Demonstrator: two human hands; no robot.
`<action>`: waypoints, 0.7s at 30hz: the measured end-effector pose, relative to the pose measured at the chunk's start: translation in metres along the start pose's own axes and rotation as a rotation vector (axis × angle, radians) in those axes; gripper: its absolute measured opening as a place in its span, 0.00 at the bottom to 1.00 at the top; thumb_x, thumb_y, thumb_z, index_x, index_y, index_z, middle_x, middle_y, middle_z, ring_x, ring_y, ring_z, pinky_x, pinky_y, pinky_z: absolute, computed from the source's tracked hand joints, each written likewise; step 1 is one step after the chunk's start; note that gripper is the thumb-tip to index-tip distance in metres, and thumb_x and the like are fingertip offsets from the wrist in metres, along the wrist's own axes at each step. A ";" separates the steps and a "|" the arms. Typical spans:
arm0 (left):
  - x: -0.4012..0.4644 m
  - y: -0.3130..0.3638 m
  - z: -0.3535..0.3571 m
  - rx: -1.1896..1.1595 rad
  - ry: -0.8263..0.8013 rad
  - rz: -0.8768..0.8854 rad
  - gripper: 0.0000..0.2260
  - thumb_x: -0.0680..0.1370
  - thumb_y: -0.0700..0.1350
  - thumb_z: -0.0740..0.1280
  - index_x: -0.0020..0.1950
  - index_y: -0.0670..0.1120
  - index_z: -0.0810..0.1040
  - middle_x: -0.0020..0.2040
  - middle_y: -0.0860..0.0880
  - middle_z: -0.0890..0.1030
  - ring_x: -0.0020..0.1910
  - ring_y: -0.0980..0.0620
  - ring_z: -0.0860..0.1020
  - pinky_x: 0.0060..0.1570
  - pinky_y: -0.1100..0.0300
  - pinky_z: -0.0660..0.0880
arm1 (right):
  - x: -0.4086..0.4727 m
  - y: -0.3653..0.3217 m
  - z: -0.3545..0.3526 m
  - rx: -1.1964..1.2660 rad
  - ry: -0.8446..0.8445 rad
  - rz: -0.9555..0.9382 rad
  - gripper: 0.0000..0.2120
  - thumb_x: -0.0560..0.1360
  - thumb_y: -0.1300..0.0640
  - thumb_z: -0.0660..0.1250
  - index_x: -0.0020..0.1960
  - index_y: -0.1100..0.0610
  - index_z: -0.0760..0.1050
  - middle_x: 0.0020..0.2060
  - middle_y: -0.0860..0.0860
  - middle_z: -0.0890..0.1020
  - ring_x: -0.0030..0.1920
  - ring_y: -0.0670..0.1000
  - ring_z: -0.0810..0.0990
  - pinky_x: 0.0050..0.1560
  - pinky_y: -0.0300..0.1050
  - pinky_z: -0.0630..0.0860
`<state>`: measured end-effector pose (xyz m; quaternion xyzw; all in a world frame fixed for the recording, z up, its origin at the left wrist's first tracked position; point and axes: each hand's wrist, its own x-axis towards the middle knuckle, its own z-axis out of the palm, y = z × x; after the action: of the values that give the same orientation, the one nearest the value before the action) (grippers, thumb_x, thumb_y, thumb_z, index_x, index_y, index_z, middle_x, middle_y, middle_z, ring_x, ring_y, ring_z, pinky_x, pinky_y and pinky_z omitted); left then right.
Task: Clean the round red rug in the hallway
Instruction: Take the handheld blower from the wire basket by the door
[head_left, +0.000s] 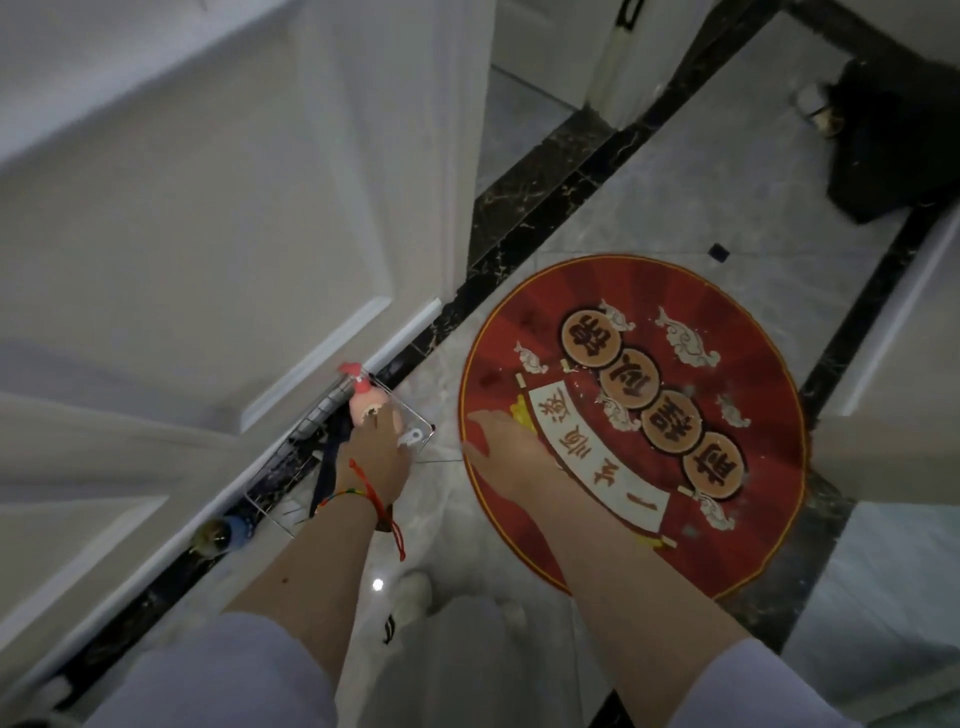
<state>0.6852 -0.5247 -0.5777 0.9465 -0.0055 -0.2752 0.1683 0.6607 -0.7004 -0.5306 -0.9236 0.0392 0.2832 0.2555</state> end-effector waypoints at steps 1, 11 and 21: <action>0.005 -0.013 0.007 -0.019 -0.006 -0.030 0.24 0.79 0.45 0.60 0.73 0.42 0.60 0.64 0.40 0.72 0.58 0.41 0.74 0.55 0.47 0.74 | 0.010 -0.001 0.013 -0.003 -0.025 0.001 0.21 0.80 0.52 0.59 0.70 0.56 0.65 0.65 0.55 0.72 0.65 0.56 0.71 0.65 0.50 0.67; 0.069 -0.121 0.096 -0.155 -0.038 -0.190 0.08 0.76 0.43 0.61 0.55 0.46 0.72 0.48 0.46 0.79 0.46 0.47 0.78 0.49 0.49 0.77 | 0.098 0.002 0.130 0.056 -0.203 -0.015 0.17 0.80 0.54 0.58 0.67 0.57 0.71 0.63 0.55 0.75 0.64 0.54 0.72 0.64 0.45 0.67; 0.139 -0.174 0.177 -0.224 -0.068 -0.231 0.04 0.79 0.41 0.60 0.50 0.41 0.73 0.47 0.45 0.77 0.44 0.48 0.76 0.44 0.55 0.74 | 0.172 0.030 0.249 0.154 -0.235 0.023 0.14 0.79 0.56 0.59 0.64 0.55 0.72 0.60 0.53 0.77 0.59 0.53 0.76 0.60 0.47 0.73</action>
<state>0.6968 -0.4308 -0.8461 0.9064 0.1282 -0.3233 0.2399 0.6728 -0.5908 -0.8138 -0.8611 0.0410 0.3886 0.3253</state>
